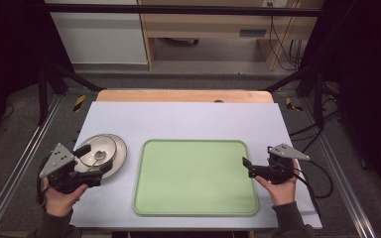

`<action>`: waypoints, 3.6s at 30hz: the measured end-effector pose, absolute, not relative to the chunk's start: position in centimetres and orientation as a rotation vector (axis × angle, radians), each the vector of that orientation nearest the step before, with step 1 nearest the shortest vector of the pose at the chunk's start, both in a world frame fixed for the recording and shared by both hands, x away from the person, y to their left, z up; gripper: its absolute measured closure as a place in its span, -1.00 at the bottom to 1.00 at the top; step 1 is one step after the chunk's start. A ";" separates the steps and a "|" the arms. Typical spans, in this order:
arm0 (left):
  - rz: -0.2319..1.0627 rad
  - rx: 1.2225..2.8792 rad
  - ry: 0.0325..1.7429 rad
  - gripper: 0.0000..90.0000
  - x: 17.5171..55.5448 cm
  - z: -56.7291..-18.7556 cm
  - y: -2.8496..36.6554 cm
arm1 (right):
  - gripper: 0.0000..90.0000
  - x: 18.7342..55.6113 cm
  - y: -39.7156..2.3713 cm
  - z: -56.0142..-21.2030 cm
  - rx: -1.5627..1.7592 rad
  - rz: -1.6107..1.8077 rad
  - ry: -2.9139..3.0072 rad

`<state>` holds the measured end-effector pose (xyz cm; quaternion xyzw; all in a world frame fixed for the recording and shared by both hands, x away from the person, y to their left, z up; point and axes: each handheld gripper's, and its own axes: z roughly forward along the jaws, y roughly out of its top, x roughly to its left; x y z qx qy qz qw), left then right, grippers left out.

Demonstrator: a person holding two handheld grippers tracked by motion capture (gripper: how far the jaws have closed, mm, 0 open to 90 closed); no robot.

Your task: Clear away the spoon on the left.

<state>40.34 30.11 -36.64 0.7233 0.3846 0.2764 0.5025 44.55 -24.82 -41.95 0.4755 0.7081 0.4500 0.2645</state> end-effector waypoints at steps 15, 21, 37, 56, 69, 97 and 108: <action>0.702 1.746 0.962 -0.77 40.3 -36.5 32.2 | -0.97 44.7 -24.7 -42.0 1.294 1.206 1.925; 0.705 1.765 0.962 -0.77 40.1 -36.4 32.7 | -0.96 44.7 -24.7 -42.1 1.296 1.208 1.932; 0.696 1.834 0.970 -0.78 39.3 -37.5 32.9 | -0.96 44.7 -24.6 -42.1 1.296 1.202 1.943; 0.706 1.896 1.013 -0.71 39.1 -39.2 33.1 | -0.96 44.6 -24.5 -42.1 1.294 1.195 1.950; 0.725 1.950 1.042 -0.54 39.5 -40.5 33.2 | -0.95 44.7 -24.5 -42.2 1.292 1.192 1.959; 0.783 2.023 1.035 0.37 39.7 -41.2 32.8 | -0.95 44.8 -24.3 -42.4 1.294 1.171 1.973; 0.779 2.021 1.042 0.56 39.8 -41.2 32.7 | -0.95 44.8 -24.3 -42.4 1.299 1.175 1.974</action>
